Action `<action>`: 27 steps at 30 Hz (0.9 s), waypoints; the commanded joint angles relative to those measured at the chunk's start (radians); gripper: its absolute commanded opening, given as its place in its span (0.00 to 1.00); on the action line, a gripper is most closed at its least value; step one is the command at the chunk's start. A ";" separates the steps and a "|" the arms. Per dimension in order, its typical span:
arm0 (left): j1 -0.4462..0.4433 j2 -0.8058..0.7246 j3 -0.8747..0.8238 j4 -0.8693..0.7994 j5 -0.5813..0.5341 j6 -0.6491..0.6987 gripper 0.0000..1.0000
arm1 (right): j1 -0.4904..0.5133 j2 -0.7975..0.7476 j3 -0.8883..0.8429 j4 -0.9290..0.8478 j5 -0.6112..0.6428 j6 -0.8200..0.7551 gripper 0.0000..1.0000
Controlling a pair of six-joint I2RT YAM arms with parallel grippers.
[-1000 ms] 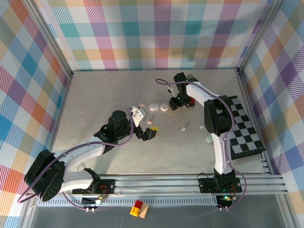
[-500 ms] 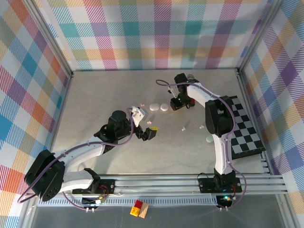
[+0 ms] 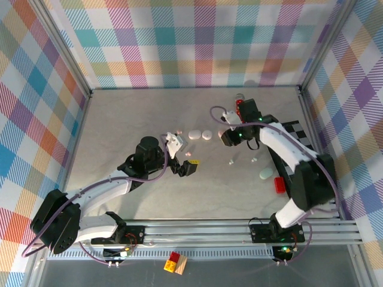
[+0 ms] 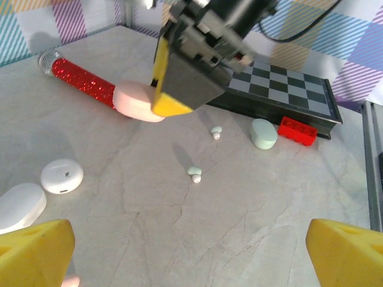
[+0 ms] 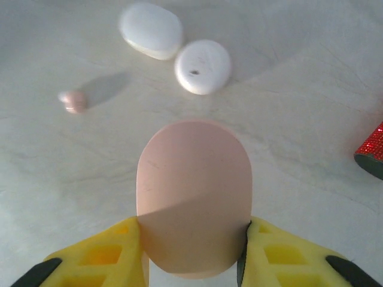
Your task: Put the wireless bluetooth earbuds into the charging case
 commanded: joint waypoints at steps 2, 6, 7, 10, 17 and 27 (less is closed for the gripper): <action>0.010 0.006 0.052 -0.011 0.086 0.040 0.96 | 0.003 -0.157 -0.064 -0.017 -0.150 -0.024 0.33; 0.010 0.034 0.090 -0.040 0.143 0.082 0.93 | 0.017 -0.276 -0.062 -0.110 -0.221 -0.042 0.33; 0.009 0.041 0.098 -0.044 0.157 0.089 0.92 | 0.022 -0.298 -0.055 -0.135 -0.240 -0.050 0.33; 0.008 0.060 0.117 -0.041 0.223 0.105 0.87 | 0.041 -0.355 -0.034 -0.203 -0.291 -0.080 0.32; -0.009 0.101 0.166 -0.069 0.354 0.112 0.78 | 0.099 -0.397 0.014 -0.302 -0.365 -0.134 0.32; -0.031 0.131 0.232 -0.163 0.505 0.118 0.69 | 0.198 -0.353 0.051 -0.336 -0.395 -0.184 0.32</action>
